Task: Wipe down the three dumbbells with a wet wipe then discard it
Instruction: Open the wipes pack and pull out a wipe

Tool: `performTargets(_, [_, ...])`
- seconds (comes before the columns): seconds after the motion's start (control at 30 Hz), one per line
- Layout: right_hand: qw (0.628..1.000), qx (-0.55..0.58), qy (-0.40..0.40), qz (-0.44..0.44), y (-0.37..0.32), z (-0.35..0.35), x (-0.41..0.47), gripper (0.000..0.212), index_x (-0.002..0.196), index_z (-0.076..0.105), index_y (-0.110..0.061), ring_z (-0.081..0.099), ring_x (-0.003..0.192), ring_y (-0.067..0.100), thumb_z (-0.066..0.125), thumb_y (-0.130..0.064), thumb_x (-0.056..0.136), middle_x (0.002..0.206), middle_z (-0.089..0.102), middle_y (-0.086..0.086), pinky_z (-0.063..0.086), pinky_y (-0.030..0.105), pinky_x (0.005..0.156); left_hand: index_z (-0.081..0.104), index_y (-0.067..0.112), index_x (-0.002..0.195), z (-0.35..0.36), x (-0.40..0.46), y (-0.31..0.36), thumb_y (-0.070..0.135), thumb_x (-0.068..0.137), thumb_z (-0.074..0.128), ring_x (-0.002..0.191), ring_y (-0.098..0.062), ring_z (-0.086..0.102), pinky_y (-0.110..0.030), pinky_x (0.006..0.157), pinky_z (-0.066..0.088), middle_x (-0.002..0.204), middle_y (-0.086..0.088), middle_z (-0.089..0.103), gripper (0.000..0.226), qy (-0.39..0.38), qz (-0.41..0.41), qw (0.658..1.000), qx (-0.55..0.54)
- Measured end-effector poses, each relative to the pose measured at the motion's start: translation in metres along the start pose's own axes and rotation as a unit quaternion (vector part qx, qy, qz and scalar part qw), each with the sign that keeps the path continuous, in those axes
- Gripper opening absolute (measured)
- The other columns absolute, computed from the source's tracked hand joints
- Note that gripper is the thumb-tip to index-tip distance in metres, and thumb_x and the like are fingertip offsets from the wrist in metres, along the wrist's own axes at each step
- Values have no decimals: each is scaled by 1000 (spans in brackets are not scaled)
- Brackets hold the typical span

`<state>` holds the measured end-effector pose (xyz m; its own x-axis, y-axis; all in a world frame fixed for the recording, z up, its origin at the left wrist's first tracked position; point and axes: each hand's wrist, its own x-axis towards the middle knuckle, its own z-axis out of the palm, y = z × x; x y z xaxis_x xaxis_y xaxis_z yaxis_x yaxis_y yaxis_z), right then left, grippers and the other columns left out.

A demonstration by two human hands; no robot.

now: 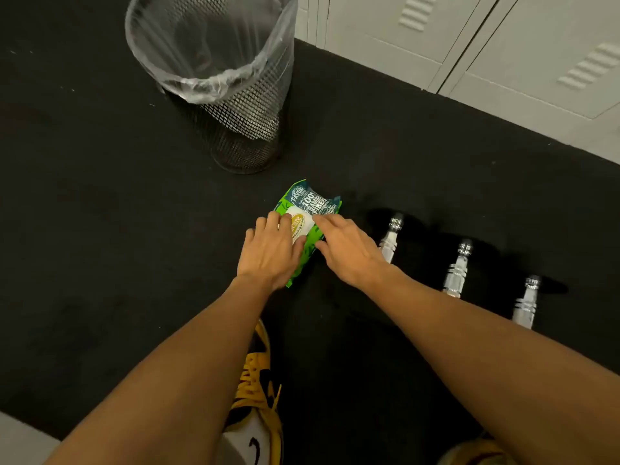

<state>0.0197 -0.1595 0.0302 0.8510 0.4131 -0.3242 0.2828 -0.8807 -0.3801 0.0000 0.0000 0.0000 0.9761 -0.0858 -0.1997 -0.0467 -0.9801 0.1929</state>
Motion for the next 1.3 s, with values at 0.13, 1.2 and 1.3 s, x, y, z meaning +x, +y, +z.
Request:
performTargets(0.13, [1000, -7, -25, -3, 9, 12, 19, 41, 138, 47, -12, 55, 118, 31, 54, -15, 98, 135, 51, 8, 52, 44, 91, 52, 12, 122, 13, 17, 1, 45, 96, 46, 106, -26, 45, -42, 86, 42, 121, -10, 47, 42, -18, -12, 999, 25])
performTargets(1.2, [992, 69, 51, 95, 7, 47, 58, 48, 127, 47, -13, 44, 120, 26, 71, -7, 86, 128, 51, 5, 48, 37, 89, 63, 13, 90, 15, 37, -19, 32, 100, 46, 74, -18, 54, -31, 66, 37, 84, -3, 62, 27, 45, -106, 966, -231])
performTargets(1.3, [992, 71, 46, 91, 8, 45, 58, 45, 125, 48, -13, 44, 119, 26, 72, -11, 86, 128, 51, 4, 47, 36, 89, 47, 19, 67, 11, 41, -25, 33, 102, 41, 62, -13, 49, -31, 59, 29, 65, 1, 53, 38, 37, -164, 946, -279])
